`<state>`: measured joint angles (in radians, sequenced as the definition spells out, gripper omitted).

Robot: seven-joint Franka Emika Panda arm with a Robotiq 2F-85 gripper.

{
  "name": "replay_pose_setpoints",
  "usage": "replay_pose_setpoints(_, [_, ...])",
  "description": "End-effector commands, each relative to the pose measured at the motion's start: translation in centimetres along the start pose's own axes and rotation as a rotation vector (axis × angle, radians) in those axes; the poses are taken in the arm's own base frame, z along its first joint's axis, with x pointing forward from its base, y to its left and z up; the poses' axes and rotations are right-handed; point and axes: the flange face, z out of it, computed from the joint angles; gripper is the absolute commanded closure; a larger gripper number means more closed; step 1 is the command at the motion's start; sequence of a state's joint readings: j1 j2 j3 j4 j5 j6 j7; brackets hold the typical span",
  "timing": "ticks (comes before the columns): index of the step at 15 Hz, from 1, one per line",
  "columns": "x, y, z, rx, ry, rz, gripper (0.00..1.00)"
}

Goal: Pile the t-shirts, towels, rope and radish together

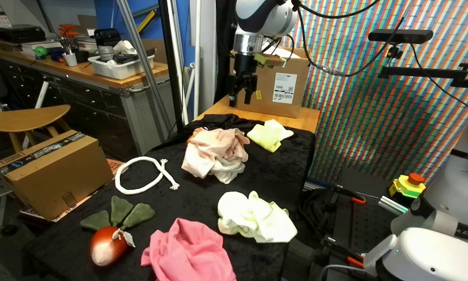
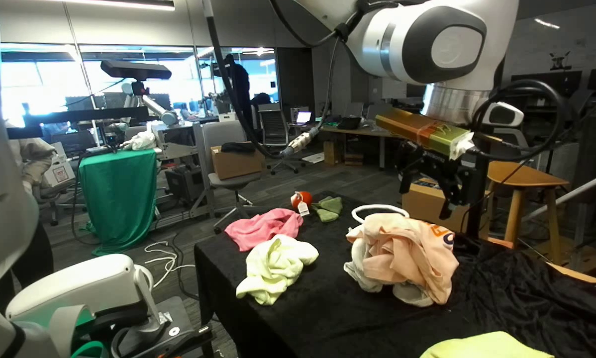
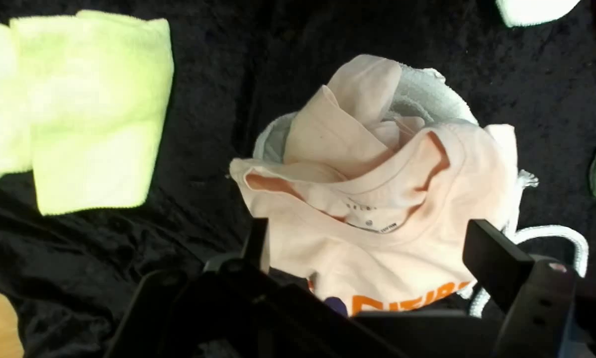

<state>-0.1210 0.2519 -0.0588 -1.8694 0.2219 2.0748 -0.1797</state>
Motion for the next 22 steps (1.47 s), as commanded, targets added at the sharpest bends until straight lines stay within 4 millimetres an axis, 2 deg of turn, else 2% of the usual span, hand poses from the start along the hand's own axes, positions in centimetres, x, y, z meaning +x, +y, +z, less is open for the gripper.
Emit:
replay_pose_setpoints(1, [0.0,2.8,1.9,0.04,-0.054,0.155,0.0])
replay_pose_setpoints(4, [-0.1,5.0,4.0,0.061,-0.106,0.274,0.0])
replay_pose_setpoints(9, [-0.5,7.9,6.4,0.08,-0.155,0.442,0.0])
replay_pose_setpoints(14, [-1.3,10.4,7.7,0.055,-0.188,0.557,0.0])
replay_pose_setpoints(22, [-2.7,13.3,9.4,0.04,-0.234,0.673,0.0])
